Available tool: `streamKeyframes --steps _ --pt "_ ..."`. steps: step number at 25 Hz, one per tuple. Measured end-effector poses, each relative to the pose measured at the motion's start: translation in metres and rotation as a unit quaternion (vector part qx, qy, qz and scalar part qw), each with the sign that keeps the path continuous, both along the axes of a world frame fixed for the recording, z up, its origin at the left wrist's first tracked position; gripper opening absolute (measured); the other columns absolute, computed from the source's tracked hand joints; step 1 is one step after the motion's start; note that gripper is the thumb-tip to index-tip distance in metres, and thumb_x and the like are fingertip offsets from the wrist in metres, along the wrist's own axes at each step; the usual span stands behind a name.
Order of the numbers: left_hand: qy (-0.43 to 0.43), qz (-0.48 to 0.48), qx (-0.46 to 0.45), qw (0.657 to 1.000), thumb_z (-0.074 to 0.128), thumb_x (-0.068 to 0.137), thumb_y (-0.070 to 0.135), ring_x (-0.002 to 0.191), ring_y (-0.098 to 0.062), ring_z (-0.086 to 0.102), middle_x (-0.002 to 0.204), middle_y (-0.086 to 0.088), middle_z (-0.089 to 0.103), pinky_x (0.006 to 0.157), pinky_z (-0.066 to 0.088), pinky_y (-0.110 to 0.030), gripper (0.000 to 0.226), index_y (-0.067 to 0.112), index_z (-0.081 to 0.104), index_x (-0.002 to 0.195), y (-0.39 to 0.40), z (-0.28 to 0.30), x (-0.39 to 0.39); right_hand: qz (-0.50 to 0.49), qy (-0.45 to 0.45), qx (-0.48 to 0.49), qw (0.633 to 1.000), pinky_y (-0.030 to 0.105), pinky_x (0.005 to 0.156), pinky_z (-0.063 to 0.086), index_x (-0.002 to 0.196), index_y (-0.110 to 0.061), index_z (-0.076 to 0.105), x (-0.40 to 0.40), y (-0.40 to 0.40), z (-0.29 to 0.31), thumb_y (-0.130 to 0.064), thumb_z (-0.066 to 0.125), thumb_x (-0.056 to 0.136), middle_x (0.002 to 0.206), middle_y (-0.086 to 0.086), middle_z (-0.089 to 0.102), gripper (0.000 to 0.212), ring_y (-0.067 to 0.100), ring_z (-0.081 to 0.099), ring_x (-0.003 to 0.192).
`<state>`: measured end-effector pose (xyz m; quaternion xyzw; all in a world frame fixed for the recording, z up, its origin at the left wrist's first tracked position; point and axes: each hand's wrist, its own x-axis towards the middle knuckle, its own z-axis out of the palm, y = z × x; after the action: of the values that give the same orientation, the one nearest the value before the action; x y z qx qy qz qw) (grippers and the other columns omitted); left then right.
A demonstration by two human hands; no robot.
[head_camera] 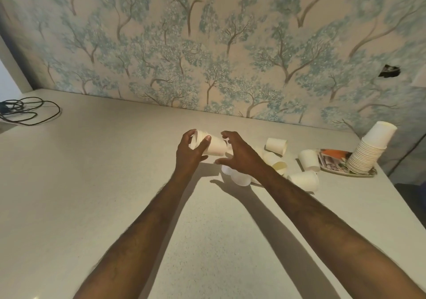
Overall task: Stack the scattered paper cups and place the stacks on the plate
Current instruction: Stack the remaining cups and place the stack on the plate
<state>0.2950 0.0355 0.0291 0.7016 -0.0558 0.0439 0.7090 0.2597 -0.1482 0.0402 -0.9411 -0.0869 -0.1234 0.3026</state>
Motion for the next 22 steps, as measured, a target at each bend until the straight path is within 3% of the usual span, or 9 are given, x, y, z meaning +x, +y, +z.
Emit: streamKeyframes --steps 4,7,9,13,15,19,22 --pt "0.006 0.03 -0.034 0.999 0.076 0.09 0.036 0.117 -0.026 0.06 0.137 -0.006 0.053 0.066 0.062 -0.025 0.06 0.02 0.05 0.142 -0.008 -0.002 0.0 -0.032 0.097 -0.095 0.99 0.039 0.098 0.044 0.145 -0.024 0.039 -0.012 -0.046 -0.014 -0.052 0.082 0.073 0.145 0.001 0.045 0.089 0.024 0.05 0.127" --pt "0.01 0.038 -0.044 0.998 0.076 0.091 0.035 0.118 -0.026 0.06 0.137 -0.007 0.054 0.072 0.064 -0.032 0.06 0.019 0.05 0.142 -0.017 -0.001 -0.003 -0.003 0.127 -0.23 0.965 0.039 0.092 0.044 0.144 -0.023 0.04 -0.025 -0.064 -0.024 -0.053 0.082 0.069 0.143 0.001 0.046 0.091 0.027 0.051 0.123" --pt "0.009 0.038 -0.046 0.998 0.076 0.091 0.035 0.118 -0.026 0.06 0.138 -0.007 0.054 0.076 0.064 -0.035 0.059 0.018 0.05 0.142 -0.024 0.0 -0.006 0.0 0.13 -0.262 0.956 0.041 0.093 0.046 0.142 -0.02 0.042 -0.029 -0.067 -0.031 -0.053 0.081 0.07 0.143 0.002 0.047 0.088 0.028 0.053 0.121" --pt "0.001 0.031 -0.05 0.998 0.075 0.091 0.034 0.118 -0.024 0.06 0.138 -0.006 0.054 0.07 0.063 -0.027 0.058 0.019 0.05 0.141 -0.033 0.001 -0.012 -0.044 0.128 -0.261 0.956 0.044 0.099 0.044 0.146 -0.019 0.042 -0.029 -0.065 -0.036 -0.061 0.058 0.09 0.148 0.01 0.044 0.073 0.033 0.052 0.125" --pt "-0.002 0.031 -0.045 0.998 0.075 0.091 0.034 0.118 -0.024 0.06 0.138 -0.006 0.054 0.071 0.063 -0.027 0.058 0.018 0.05 0.141 -0.034 0.002 -0.013 -0.057 0.129 -0.269 0.953 0.043 0.095 0.045 0.146 -0.02 0.042 -0.03 -0.065 -0.036 -0.064 0.049 0.093 0.141 0.012 0.051 0.069 0.033 0.055 0.119" --pt "-0.001 0.034 -0.043 0.998 0.075 0.091 0.034 0.119 -0.025 0.06 0.137 -0.007 0.055 0.074 0.063 -0.031 0.058 0.018 0.05 0.141 -0.033 0.002 -0.014 -0.083 0.123 -0.231 0.962 0.039 0.084 0.049 0.132 -0.02 0.052 -0.028 -0.065 -0.035 -0.066 0.045 0.094 0.115 0.007 0.064 0.06 0.031 0.063 0.104" --pt "-0.004 0.035 -0.043 0.998 0.075 0.091 0.035 0.118 -0.025 0.061 0.135 -0.004 0.055 0.071 0.063 -0.029 0.056 0.02 0.05 0.139 -0.031 0.001 -0.014 -0.104 0.125 -0.19 0.968 0.041 0.09 0.047 0.137 -0.021 0.051 -0.026 -0.063 -0.037 -0.061 0.049 0.095 0.121 0.006 0.065 0.058 0.031 0.062 0.112"
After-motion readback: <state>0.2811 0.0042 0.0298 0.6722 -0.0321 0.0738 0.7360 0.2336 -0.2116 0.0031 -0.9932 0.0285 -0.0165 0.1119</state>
